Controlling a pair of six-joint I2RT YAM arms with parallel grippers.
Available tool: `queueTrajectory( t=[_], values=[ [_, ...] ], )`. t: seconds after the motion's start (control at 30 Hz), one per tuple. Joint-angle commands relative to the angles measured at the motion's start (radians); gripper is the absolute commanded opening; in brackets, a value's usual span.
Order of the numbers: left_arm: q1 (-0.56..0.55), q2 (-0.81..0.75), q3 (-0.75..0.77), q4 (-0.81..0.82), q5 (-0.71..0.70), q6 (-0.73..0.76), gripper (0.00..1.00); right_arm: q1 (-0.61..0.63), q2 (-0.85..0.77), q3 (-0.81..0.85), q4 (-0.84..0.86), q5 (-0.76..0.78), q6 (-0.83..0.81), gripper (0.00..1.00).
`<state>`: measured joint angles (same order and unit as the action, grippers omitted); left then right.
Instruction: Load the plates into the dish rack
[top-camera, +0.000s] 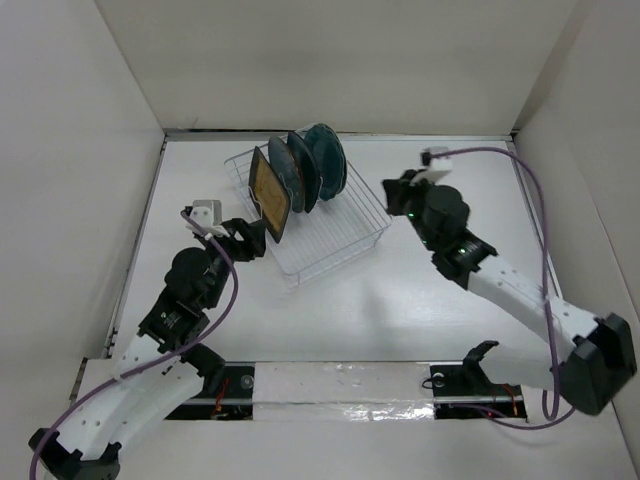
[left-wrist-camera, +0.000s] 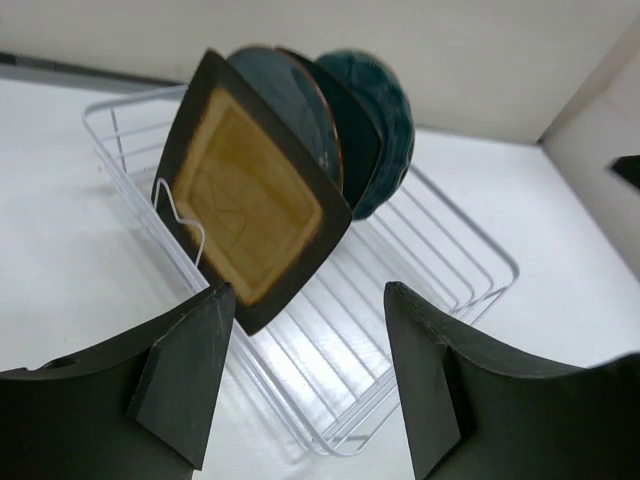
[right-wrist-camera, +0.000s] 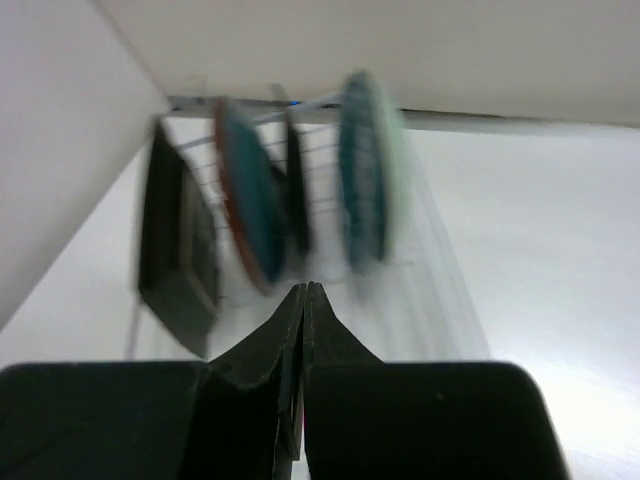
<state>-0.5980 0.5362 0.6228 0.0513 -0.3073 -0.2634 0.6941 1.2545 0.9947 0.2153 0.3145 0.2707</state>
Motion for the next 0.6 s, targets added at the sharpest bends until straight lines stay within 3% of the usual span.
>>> queueTrajectory(
  t=[0.0, 0.07, 0.13, 0.17, 0.2, 0.27, 0.57],
  values=[
    [0.003, 0.031, 0.048, 0.021, 0.022, 0.024, 0.59, -0.154, -0.171, -0.195, 0.133, 0.005, 0.083, 0.0],
    [0.003, 0.038, 0.038, 0.045, 0.019, 0.03, 0.59, -0.269, -0.233, -0.264, 0.13, -0.067, 0.146, 0.08],
    [0.003, 0.042, 0.031, 0.061, 0.014, 0.041, 0.6, -0.32, -0.237, -0.347, 0.168, -0.11, 0.198, 0.23],
    [0.003, 0.041, 0.023, 0.064, 0.011, 0.044, 0.6, -0.367, -0.215, -0.363, 0.18, -0.174, 0.215, 0.36],
    [0.003, 0.038, 0.02, 0.067, 0.008, 0.049, 0.6, -0.387, -0.196, -0.369, 0.182, -0.216, 0.229, 0.4],
    [0.003, 0.033, 0.011, 0.073, -0.003, 0.05, 0.6, -0.419, -0.147, -0.352, 0.179, -0.3, 0.248, 0.43],
    [0.003, -0.024, -0.015, 0.127, -0.022, 0.055, 0.61, -0.438, -0.155, -0.373, 0.205, -0.307, 0.262, 0.44]
  ],
)
